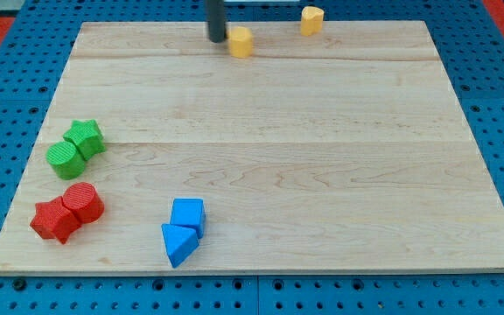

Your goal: Push the yellow hexagon towards the center right of the board

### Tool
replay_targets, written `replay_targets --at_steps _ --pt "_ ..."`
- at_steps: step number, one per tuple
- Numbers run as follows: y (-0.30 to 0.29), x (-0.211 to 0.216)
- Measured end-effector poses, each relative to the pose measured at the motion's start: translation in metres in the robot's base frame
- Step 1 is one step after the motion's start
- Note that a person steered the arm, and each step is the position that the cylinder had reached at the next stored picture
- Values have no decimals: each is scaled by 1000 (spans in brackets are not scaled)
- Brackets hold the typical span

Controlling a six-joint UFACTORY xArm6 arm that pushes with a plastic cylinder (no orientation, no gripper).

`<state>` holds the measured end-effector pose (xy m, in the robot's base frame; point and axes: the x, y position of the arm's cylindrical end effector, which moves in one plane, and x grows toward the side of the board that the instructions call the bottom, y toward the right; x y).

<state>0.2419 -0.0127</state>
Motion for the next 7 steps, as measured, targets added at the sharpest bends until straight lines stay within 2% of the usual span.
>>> replay_targets --at_steps 1,2,3,4,6,7 --pt "136 12" --pt "153 12" --pt "208 -20" --pt "207 -50" --pt "159 -36" --pt "52 -14"
